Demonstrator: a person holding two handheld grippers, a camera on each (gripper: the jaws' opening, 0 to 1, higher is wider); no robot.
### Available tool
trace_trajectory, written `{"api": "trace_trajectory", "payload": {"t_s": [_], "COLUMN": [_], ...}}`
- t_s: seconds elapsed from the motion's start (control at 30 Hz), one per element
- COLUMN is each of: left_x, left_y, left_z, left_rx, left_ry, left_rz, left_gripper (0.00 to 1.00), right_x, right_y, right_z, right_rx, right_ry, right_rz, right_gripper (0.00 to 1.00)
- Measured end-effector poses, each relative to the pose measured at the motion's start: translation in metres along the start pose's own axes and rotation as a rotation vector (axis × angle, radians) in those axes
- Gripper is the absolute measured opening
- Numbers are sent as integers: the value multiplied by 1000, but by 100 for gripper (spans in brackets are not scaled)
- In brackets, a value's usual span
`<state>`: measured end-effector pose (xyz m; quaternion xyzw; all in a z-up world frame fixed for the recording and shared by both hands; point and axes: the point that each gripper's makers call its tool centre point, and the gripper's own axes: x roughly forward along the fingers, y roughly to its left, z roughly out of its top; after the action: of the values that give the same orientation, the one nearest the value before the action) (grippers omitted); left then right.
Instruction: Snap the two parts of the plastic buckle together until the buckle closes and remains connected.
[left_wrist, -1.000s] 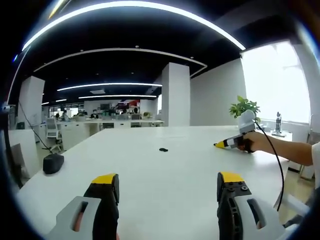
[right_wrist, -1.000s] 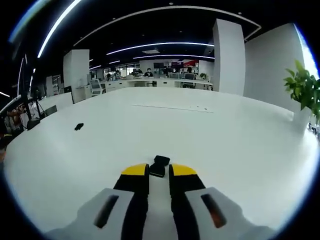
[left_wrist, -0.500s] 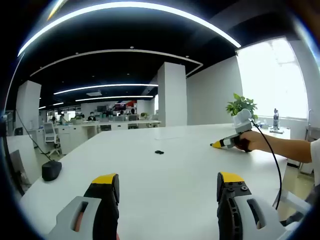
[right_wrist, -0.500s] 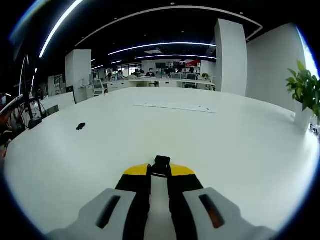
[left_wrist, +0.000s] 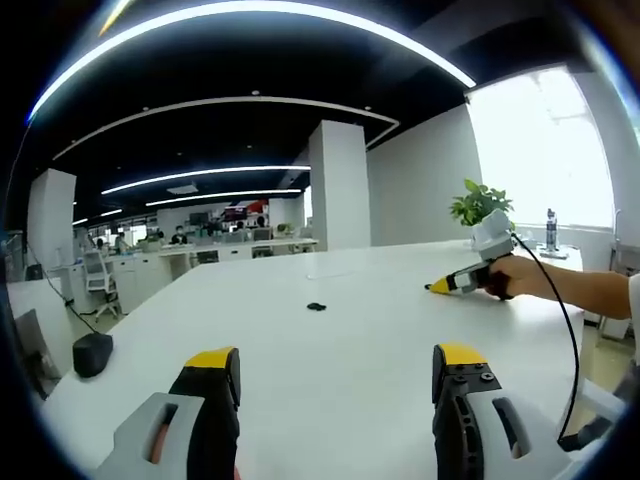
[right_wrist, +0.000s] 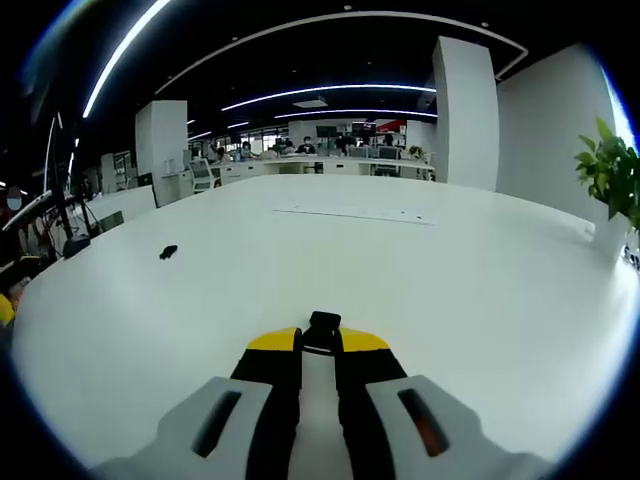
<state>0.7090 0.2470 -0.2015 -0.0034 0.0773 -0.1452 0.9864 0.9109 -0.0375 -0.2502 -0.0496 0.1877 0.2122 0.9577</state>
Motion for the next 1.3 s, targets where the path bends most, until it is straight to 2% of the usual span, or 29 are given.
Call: {"api": "trace_trajectory", "payload": {"t_s": [0.4,0.57,0.77,0.9,1.0,1.13,1.3], "left_x": [26,32,46,54,59,62,68], "left_y": [10,8,15,14,15,18,19], "left_z": [15,12,11,10,7,5,8], "left_rx": [38,39,44,25,35,29,23], "left_ry": [17,30,36,47,77,86,64], "left_rz": [-17,-38,-48,-81,-100,-108,-128], "left_gripper": [79,79,76,76,76,76,76], "right_x": [-1,-4,-10,-14,-16,-18,-22], "right_y": [3,7,16,20,23,30,35], "right_z": [0,0,-2,-1,-2,-3,-4], "right_rx": [-2,6,-15,-17,-22,-40,-62], "right_ry": [1,-6,-5,-11,-9,-5,-9], "right_rz": [24,46,67,80,91,107,115], "right_gripper": [12,12,12,12,12,12,12]}}
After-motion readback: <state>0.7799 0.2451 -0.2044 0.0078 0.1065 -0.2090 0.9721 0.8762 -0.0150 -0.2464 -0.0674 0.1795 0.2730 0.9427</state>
